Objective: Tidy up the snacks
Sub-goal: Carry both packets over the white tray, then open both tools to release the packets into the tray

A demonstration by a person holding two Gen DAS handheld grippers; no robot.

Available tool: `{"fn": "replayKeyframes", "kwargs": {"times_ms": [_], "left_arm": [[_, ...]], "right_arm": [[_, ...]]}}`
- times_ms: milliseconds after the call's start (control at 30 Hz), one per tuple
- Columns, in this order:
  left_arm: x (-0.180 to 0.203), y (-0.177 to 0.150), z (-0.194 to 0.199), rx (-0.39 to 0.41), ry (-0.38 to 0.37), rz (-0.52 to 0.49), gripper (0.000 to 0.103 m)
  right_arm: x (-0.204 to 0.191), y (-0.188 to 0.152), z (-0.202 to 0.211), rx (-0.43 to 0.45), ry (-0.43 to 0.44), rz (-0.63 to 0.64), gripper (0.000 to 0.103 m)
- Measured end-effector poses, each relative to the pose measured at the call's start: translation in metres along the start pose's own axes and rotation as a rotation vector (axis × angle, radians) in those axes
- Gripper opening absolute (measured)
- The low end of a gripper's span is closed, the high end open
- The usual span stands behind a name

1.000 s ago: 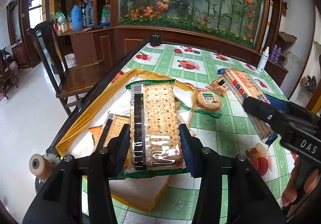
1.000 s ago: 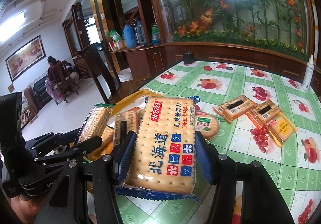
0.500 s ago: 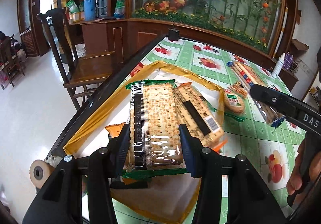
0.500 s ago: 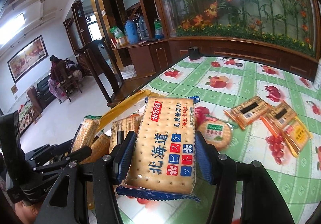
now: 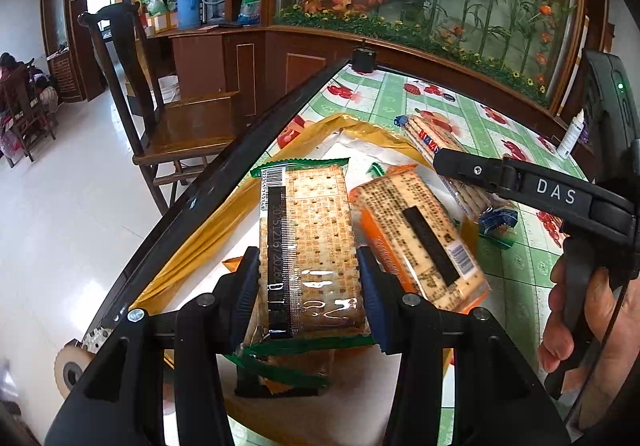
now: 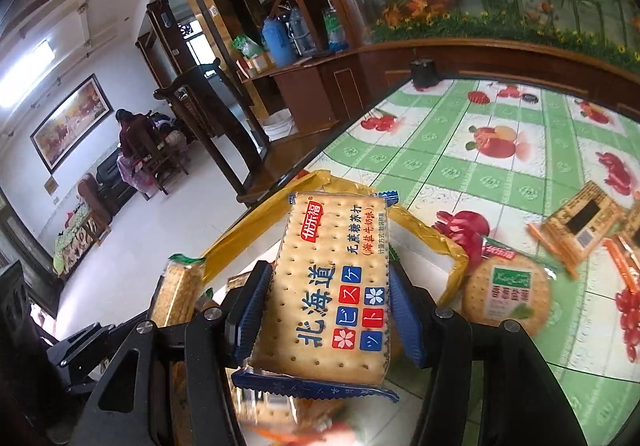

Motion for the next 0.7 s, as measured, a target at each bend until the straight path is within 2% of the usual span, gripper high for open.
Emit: {"fn": "replayKeyframes", "kwargs": {"times_ms": [600, 700], "left_arm": [[-0.001, 0.011, -0.019, -0.028, 0.019, -0.006, 0.046], [-0.002, 0.012, -0.020, -0.033, 0.022, 0.004, 0.046]], "right_arm": [[0.010, 0.006, -0.033, -0.036, -0.031, 0.003, 0.057], [0.012, 0.005, -0.039, -0.050, -0.033, -0.004, 0.060]]}}
Point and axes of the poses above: each gripper's, at about its wrist camera, not at the fingertips, and z roughly against the way its jaws point, x to its right, y to its top, the point moved 5 cm from there along -z, roughly the way its jaws point, and after that the axes turned 8 degrees about -x, right-handed, at the moved point
